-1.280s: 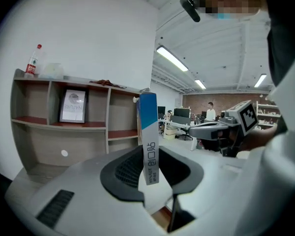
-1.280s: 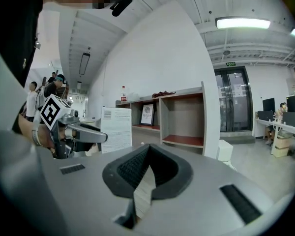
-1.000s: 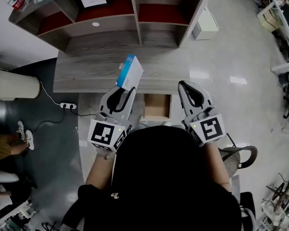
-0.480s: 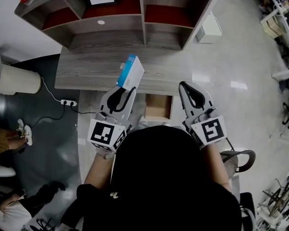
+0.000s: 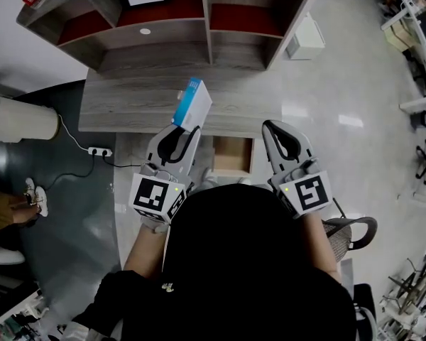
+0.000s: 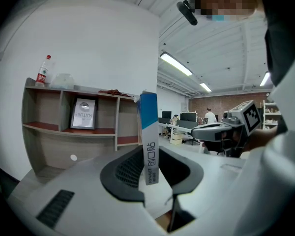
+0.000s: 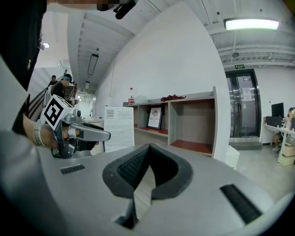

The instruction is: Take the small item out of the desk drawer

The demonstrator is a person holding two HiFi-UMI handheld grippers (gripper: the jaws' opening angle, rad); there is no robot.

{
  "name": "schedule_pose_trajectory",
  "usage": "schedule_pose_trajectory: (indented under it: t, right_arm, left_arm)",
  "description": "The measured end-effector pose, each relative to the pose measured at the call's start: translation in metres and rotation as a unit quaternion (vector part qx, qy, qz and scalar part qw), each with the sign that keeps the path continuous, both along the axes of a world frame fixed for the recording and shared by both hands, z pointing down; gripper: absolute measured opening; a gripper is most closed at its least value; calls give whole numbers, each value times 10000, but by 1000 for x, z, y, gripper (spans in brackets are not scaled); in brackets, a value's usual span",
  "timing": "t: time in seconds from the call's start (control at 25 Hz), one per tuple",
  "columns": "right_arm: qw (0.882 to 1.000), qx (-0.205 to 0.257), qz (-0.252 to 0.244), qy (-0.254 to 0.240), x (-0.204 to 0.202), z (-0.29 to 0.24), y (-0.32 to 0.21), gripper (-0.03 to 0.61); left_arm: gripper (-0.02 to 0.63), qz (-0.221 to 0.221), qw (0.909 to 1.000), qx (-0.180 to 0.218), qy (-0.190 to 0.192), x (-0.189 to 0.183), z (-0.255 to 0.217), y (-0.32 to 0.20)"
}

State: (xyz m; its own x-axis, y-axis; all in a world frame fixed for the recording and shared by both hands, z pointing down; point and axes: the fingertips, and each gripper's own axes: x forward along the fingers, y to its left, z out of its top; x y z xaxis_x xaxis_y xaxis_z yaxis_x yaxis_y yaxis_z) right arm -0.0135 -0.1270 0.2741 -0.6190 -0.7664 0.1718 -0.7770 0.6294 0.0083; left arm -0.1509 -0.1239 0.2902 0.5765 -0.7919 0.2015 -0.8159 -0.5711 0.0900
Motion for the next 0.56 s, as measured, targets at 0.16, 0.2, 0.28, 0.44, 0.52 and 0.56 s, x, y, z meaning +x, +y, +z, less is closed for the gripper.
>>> schedule_pose_trajectory:
  t: [0.16, 0.2, 0.28, 0.44, 0.52, 0.56]
  right_arm:
    - [10000, -29, 81, 25, 4, 2, -1, -3]
    - [9999, -37, 96, 29, 4, 3, -2, -3]
    - [9999, -54, 109, 28, 4, 4, -2, -4]
    - [9999, -61, 97, 45, 4, 6, -1, -5]
    - [9999, -50, 85, 56, 3, 6, -1, -5]
    - [9999, -46, 80, 62, 3, 6, -1, -5]
  left_arm:
    - [98, 46, 10000, -45, 20, 2, 3, -1]
    - [98, 53, 10000, -54, 18, 1, 3, -1]
    - [98, 61, 10000, -64, 5, 1, 4, -1]
    - [98, 53, 9999, -87, -3, 1, 6, -1]
    - [98, 43, 9999, -93, -11, 1, 7, -1]
    - [98, 37, 9999, -95, -16, 1, 7, -1]
